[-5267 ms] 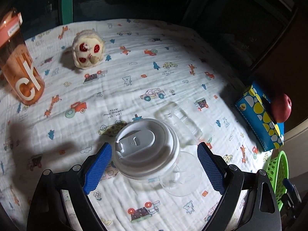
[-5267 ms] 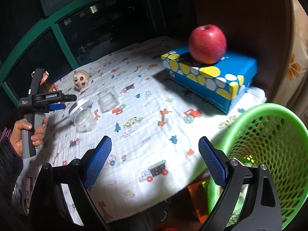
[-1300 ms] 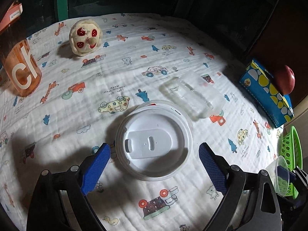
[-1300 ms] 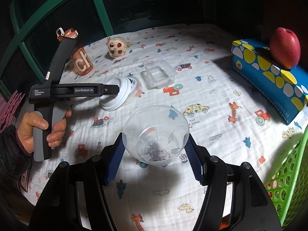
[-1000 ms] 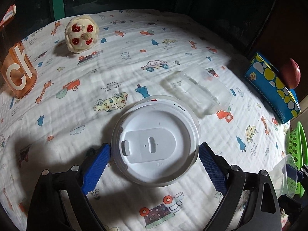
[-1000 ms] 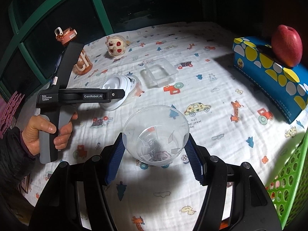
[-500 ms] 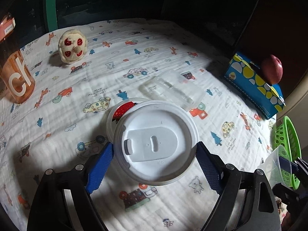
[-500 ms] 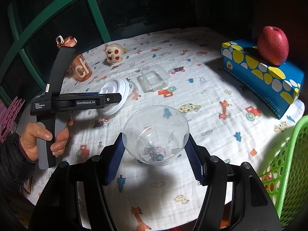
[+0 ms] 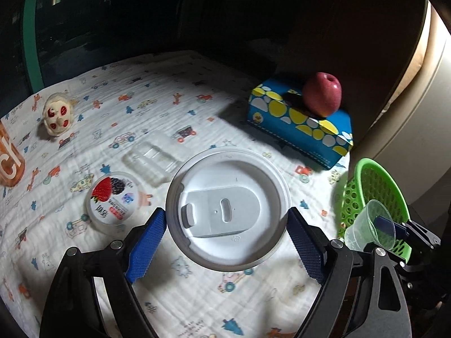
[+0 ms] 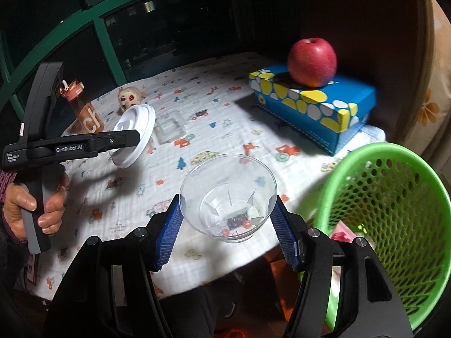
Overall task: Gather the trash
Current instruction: 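Carry the clear cup over the green basket while the left carries the white lid, then open the right gripper to drop the clear cup into the basket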
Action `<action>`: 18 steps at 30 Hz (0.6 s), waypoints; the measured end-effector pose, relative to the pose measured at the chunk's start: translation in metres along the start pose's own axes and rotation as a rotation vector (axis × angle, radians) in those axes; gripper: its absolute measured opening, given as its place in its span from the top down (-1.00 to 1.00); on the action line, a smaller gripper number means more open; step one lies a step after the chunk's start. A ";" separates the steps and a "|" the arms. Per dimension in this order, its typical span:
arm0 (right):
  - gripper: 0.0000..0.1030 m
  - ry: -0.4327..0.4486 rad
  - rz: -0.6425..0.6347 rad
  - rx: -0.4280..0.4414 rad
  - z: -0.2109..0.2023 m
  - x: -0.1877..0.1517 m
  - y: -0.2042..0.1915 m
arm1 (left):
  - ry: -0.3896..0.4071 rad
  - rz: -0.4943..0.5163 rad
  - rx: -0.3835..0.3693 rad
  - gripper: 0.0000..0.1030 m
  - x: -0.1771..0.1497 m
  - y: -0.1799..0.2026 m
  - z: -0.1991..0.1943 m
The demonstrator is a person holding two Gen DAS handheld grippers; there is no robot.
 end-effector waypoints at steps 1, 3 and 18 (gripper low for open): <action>-0.20 0.004 0.010 -0.014 -0.005 -0.002 0.008 | 0.000 0.011 -0.012 -0.61 0.002 0.011 0.000; -0.20 0.011 0.025 -0.045 -0.014 -0.005 0.022 | 0.000 0.027 -0.036 -0.61 0.004 0.029 0.000; -0.22 0.021 0.186 -0.248 -0.069 -0.044 0.135 | -0.009 0.190 -0.170 -0.61 0.016 0.156 0.008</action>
Point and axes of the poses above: each gripper's, at about its wrist camera, not at the fingertips, and z roughly the way its jaws point, y to its right, x to its top, the point moved 2 cm from there along z, roughly the way its jaws point, and after that the axes turned 5 degrees about x, right-handed, at the moved point
